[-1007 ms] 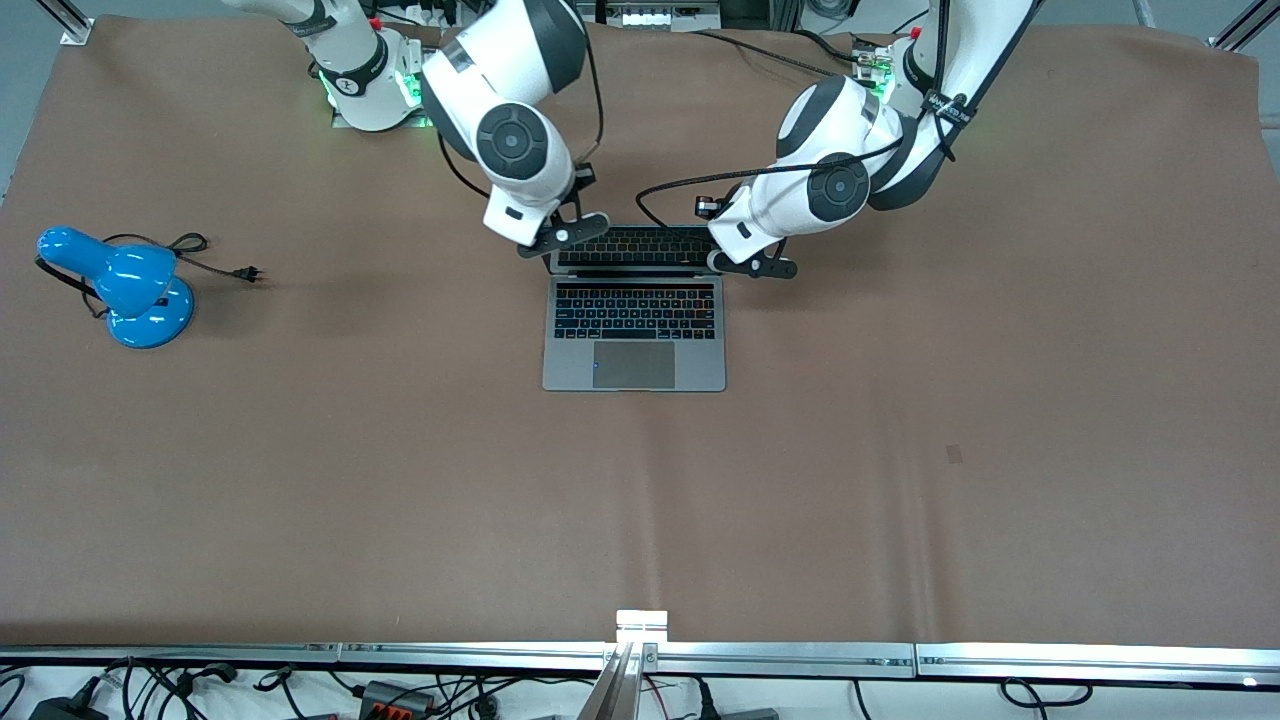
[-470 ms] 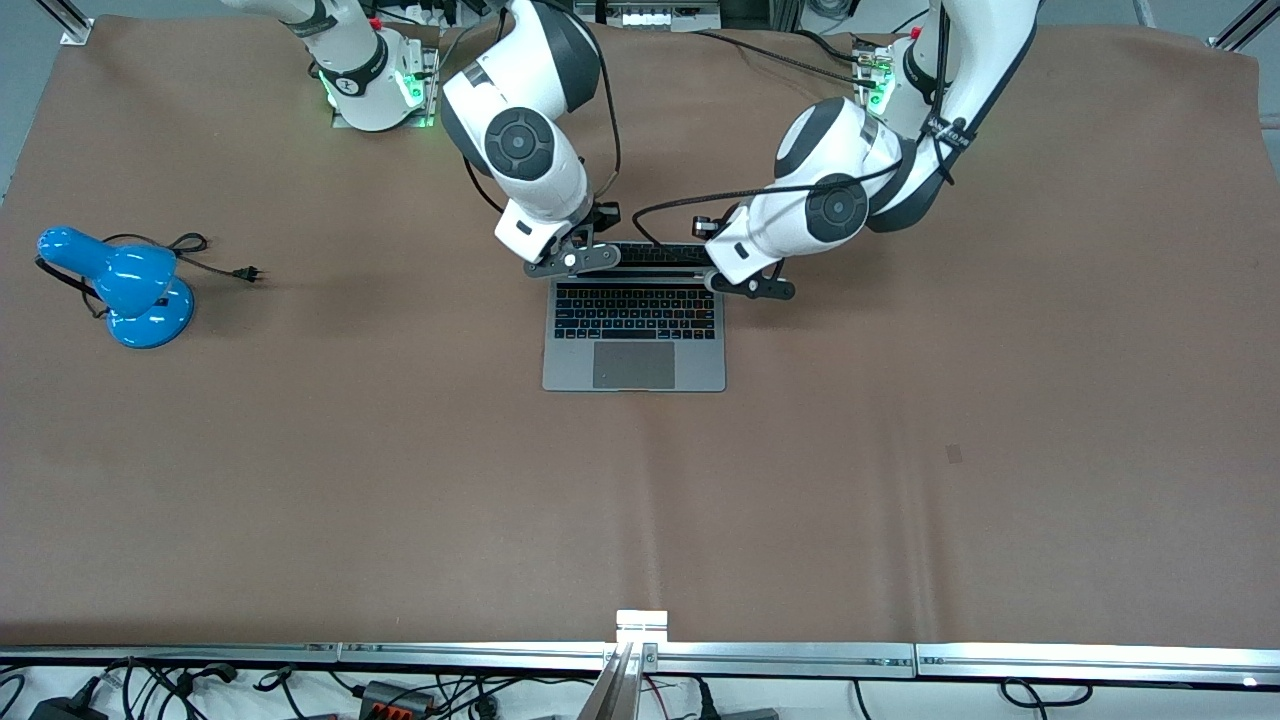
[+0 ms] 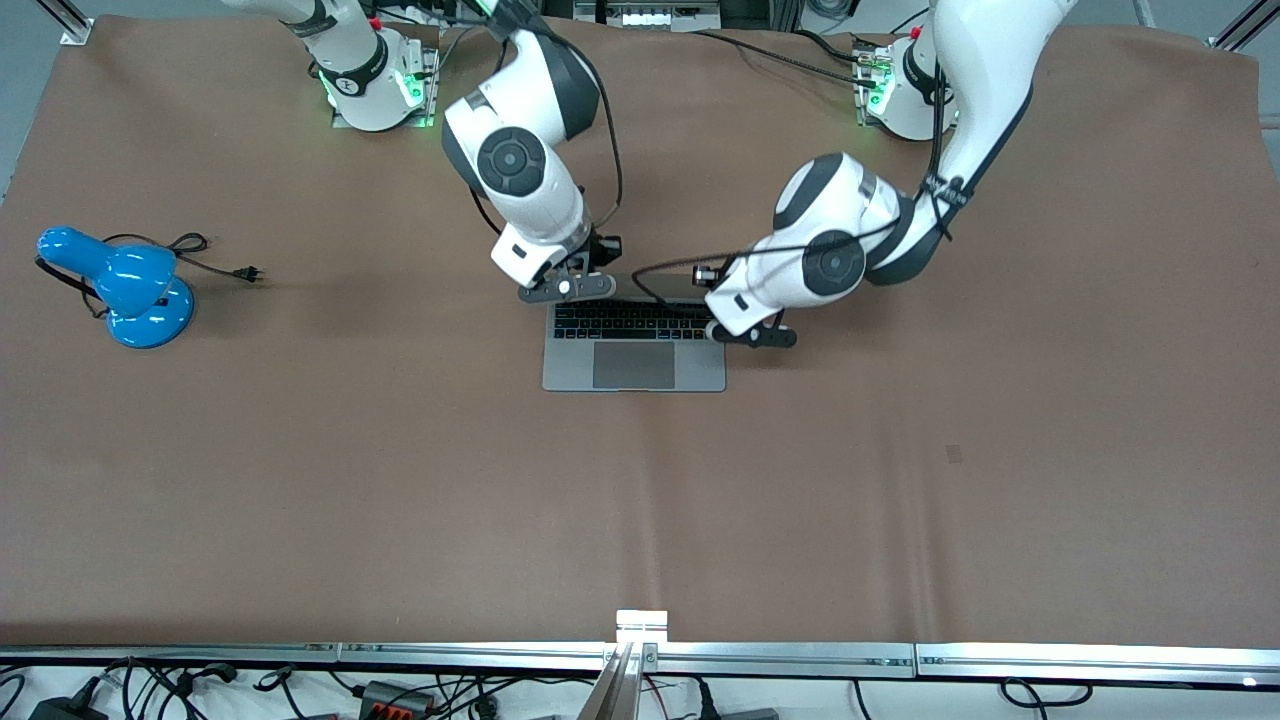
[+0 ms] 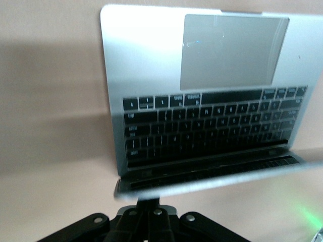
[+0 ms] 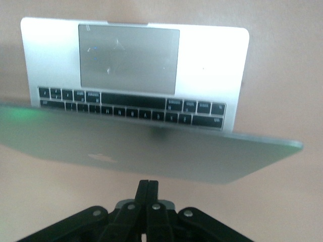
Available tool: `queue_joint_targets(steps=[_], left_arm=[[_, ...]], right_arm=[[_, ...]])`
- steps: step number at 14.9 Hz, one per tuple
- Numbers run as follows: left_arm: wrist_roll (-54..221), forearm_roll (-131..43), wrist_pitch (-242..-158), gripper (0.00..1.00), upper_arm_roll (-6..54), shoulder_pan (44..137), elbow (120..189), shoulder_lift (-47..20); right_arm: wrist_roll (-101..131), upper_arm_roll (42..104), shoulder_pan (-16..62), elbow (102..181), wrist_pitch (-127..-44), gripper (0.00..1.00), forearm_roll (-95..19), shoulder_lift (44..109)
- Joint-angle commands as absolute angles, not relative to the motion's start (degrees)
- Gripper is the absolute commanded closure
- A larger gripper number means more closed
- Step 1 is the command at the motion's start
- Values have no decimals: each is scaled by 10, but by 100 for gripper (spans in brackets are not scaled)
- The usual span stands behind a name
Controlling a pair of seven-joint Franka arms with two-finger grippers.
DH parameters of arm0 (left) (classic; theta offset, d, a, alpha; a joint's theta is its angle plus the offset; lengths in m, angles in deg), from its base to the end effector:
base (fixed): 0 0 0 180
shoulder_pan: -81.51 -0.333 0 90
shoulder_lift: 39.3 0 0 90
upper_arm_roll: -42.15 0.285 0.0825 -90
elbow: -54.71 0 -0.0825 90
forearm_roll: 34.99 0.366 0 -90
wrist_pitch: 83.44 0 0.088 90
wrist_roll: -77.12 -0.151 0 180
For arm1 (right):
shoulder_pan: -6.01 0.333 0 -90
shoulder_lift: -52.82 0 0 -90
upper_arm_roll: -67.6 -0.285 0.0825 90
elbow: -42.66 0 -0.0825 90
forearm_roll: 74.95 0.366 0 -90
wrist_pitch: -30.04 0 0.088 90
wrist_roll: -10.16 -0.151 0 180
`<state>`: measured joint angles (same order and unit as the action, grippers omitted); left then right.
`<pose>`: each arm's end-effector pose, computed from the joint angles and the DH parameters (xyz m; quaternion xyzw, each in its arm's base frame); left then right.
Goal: Close laptop with both arms from behind
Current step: 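Push the laptop screen down toward the keyboard with both grippers, then press the closed lid flat with both grippers, then lift them off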
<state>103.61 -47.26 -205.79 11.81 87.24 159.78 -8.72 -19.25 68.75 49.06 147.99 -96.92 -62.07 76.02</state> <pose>0.4729 -0.3601 0.2117 0.9728 0.0024 -0.1849 0.1399 0.4442 0.4193 0.2469 -0.9955 -0.0406 0.0603 0.0611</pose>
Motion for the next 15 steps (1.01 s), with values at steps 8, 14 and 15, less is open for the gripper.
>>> queue_joint_targets(steps=[8, 14, 15], left_arm=[[1053, -381, -2057, 100, 128, 883, 1495, 41], [1057, -366, -2098, 100, 144, 902, 1488, 76], [1057, -366, -2104, 100, 155, 913, 1488, 78]], right_arm=[[-202, 705, 474, 1321, -972, 100, -670, 952], [-200, 712, 472, 1320, -1015, 100, -671, 979], [-200, 713, 471, 1320, -1015, 100, -671, 977]])
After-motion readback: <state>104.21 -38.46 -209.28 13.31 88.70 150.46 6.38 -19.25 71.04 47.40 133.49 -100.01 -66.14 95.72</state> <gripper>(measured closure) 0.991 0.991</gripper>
